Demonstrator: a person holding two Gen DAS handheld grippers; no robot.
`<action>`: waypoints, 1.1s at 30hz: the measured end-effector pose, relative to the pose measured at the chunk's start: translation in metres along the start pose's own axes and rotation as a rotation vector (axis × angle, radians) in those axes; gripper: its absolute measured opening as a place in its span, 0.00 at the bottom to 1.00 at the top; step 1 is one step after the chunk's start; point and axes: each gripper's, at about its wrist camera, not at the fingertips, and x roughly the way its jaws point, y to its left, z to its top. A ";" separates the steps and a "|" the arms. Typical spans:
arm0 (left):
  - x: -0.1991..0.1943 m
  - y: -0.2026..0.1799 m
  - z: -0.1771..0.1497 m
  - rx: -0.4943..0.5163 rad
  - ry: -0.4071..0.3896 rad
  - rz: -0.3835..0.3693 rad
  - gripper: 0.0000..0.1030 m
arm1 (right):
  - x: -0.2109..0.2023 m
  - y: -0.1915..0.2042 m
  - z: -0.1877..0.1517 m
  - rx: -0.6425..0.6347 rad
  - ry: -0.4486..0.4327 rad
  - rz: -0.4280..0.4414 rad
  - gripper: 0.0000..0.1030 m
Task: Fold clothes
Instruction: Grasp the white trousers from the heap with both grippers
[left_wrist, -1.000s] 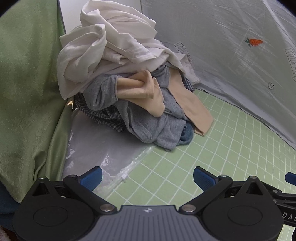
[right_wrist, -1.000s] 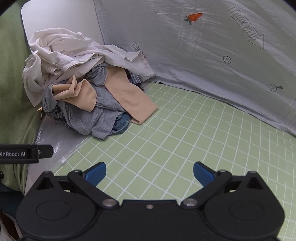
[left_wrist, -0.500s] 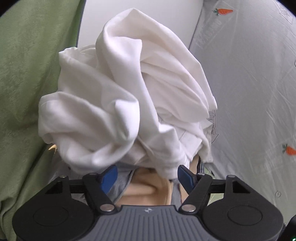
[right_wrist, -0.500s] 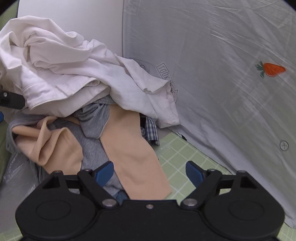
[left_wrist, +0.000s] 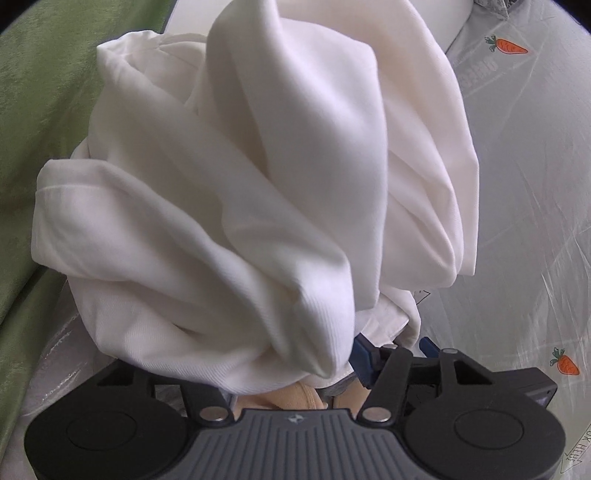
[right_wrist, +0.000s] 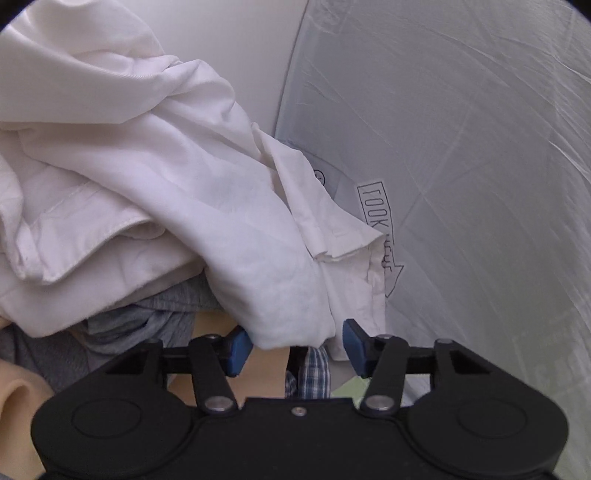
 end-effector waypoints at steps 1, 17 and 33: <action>-0.002 0.000 -0.001 -0.008 -0.005 -0.009 0.61 | 0.000 0.002 0.002 -0.015 -0.014 -0.008 0.47; -0.033 0.011 -0.023 0.012 0.016 -0.022 0.33 | -0.108 -0.055 -0.024 0.260 -0.136 -0.235 0.04; -0.080 0.016 -0.176 0.299 0.286 0.091 0.12 | -0.327 -0.099 -0.245 0.324 0.175 -0.691 0.04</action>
